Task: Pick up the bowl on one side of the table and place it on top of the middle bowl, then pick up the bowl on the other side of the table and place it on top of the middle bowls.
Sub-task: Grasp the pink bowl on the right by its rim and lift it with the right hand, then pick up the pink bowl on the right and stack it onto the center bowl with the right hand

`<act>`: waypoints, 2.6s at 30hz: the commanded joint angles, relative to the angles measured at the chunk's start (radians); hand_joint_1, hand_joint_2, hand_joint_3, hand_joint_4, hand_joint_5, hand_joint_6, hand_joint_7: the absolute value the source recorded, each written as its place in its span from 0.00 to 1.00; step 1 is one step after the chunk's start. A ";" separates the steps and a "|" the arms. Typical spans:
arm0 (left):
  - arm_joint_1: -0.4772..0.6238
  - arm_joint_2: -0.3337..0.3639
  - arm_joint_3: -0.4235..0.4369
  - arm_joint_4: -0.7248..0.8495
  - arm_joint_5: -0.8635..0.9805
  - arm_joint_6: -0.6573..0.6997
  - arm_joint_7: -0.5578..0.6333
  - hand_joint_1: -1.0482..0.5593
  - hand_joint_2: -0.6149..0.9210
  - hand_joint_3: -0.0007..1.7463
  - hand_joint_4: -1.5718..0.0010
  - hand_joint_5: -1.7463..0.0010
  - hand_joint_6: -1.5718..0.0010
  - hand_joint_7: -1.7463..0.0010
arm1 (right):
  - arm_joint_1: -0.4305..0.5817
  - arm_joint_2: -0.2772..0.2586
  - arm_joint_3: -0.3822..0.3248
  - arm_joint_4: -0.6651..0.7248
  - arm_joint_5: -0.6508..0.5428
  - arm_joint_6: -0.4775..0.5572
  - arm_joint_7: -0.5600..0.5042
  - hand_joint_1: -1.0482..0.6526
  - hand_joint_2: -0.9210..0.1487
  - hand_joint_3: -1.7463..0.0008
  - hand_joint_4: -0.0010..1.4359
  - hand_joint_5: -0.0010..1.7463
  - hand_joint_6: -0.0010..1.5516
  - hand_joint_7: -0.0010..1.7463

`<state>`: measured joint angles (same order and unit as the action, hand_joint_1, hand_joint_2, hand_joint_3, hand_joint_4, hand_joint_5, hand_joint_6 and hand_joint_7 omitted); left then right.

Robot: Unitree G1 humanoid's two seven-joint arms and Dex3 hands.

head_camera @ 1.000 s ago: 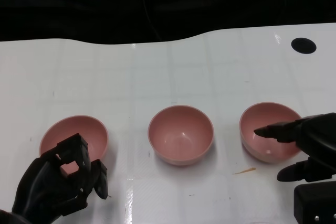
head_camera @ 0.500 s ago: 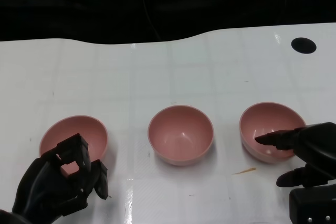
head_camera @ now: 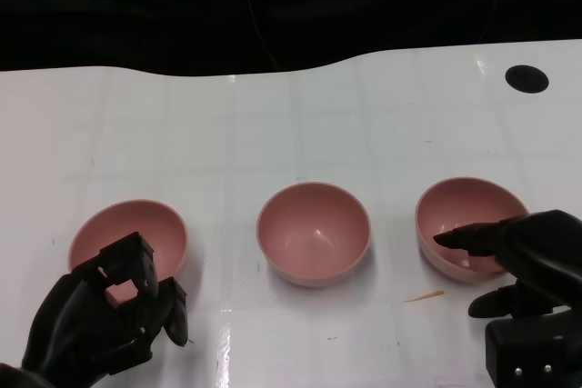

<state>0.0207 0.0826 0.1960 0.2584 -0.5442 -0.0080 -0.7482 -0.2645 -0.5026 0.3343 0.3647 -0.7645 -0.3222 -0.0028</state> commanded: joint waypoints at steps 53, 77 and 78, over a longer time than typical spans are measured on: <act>0.004 0.013 0.006 0.001 0.016 -0.011 0.021 0.64 0.81 0.66 0.47 0.00 0.53 0.06 | -0.091 0.037 0.051 0.275 0.054 -0.225 -0.332 0.55 0.00 0.80 0.54 1.00 0.41 0.97; -0.010 0.000 0.006 0.030 0.016 -0.043 -0.001 0.64 0.82 0.65 0.48 0.00 0.53 0.06 | -0.079 -0.020 -0.014 0.010 0.046 -0.221 -0.250 0.55 0.01 0.78 0.53 1.00 0.40 0.96; -0.011 -0.001 0.006 0.033 0.016 -0.045 -0.001 0.64 0.82 0.66 0.47 0.00 0.52 0.06 | -0.080 -0.021 -0.015 0.003 0.046 -0.222 -0.245 0.55 0.02 0.78 0.53 1.00 0.40 0.96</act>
<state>0.0138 0.0743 0.1941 0.2801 -0.5277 -0.0407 -0.7368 -0.3458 -0.4998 0.3291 0.3881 -0.7185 -0.5367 -0.2575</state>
